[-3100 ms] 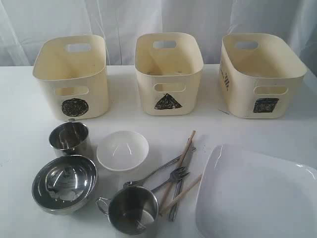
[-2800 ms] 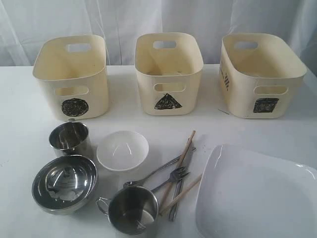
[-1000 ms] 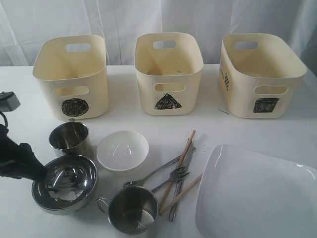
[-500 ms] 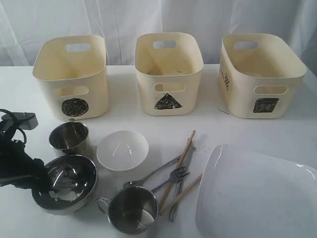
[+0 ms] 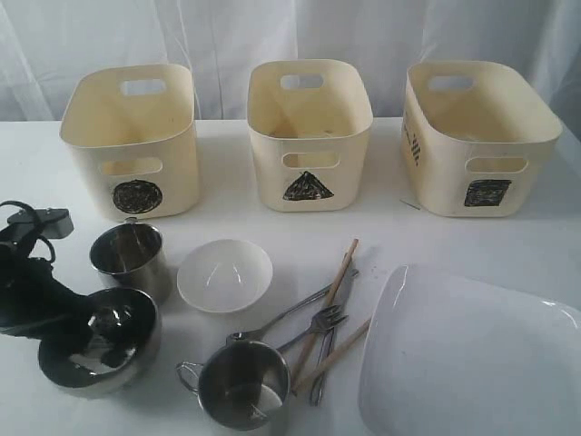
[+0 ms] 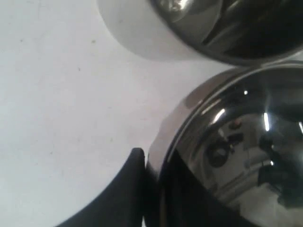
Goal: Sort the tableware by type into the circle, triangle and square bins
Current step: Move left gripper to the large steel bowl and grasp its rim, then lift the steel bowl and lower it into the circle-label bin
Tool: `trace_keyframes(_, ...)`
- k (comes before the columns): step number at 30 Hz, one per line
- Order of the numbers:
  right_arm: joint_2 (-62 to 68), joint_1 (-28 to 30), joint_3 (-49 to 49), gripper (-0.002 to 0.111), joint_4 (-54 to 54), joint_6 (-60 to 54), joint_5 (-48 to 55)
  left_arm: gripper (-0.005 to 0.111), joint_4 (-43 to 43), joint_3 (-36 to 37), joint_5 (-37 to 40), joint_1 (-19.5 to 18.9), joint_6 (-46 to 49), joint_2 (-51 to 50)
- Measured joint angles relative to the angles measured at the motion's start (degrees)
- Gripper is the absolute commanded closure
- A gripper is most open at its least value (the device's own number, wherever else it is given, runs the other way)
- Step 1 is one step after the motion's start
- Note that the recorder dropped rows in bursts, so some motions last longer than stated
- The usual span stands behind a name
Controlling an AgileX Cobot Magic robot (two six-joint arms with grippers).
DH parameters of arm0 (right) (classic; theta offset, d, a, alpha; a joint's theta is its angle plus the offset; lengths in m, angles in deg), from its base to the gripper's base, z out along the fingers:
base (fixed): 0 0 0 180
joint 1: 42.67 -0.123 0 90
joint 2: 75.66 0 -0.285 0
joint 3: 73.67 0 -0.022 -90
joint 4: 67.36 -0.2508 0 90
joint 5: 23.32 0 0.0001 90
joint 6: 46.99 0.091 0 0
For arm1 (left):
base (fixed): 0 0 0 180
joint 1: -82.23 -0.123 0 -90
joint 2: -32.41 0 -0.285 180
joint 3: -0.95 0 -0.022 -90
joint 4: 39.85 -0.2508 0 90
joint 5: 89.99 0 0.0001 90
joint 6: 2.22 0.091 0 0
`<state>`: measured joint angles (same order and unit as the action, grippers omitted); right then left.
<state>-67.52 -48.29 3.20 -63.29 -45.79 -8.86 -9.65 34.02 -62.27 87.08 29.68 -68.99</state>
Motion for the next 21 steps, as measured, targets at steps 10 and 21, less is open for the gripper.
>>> trace_keyframes(10, 0.00, 0.00, 0.00, 0.080, 0.00, 0.00, 0.00, 0.107, -1.40, -0.37, 6.91, 0.21, 0.00, 2.53)
trace_keyframes(21, 0.00, 0.00, 0.00, 0.080, 0.00, 0.00, 0.00, 0.107, -4.94, -2.52, 17.61, 0.21, -1.57, 17.60)
